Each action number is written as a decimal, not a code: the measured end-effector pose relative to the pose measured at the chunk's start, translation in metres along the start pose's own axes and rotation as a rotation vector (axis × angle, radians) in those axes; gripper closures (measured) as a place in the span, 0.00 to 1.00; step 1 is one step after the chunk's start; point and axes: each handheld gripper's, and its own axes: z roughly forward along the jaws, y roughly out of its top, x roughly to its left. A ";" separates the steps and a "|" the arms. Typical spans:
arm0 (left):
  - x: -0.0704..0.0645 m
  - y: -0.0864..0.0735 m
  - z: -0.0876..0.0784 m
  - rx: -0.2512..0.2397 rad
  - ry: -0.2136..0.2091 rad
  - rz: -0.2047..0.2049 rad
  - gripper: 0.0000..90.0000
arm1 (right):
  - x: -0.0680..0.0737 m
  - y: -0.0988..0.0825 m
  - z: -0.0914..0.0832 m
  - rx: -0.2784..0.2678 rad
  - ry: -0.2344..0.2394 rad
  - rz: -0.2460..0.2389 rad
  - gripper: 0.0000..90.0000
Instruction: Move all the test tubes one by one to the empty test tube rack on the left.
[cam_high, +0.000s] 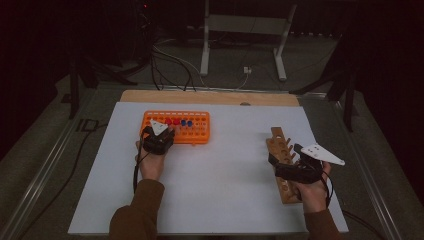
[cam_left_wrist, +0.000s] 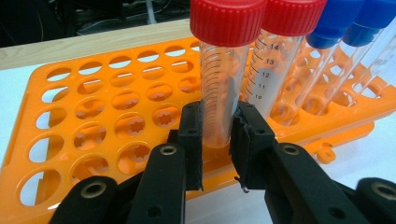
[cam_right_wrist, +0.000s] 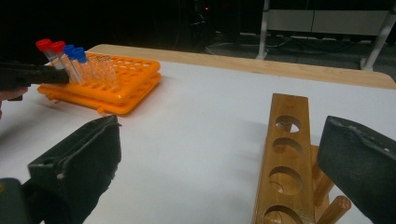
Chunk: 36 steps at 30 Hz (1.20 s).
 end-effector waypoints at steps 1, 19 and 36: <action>0.000 0.000 0.000 0.001 -0.001 0.000 0.84 | 0.000 0.000 0.000 0.001 0.000 -0.003 0.00; 0.016 -0.001 -0.031 -0.059 -0.076 -0.068 0.51 | 0.000 -0.003 0.000 0.003 0.007 -0.013 0.00; 0.020 -0.009 -0.125 -0.215 -0.146 -0.063 0.04 | 0.006 -0.009 0.001 -0.021 0.055 -0.052 0.00</action>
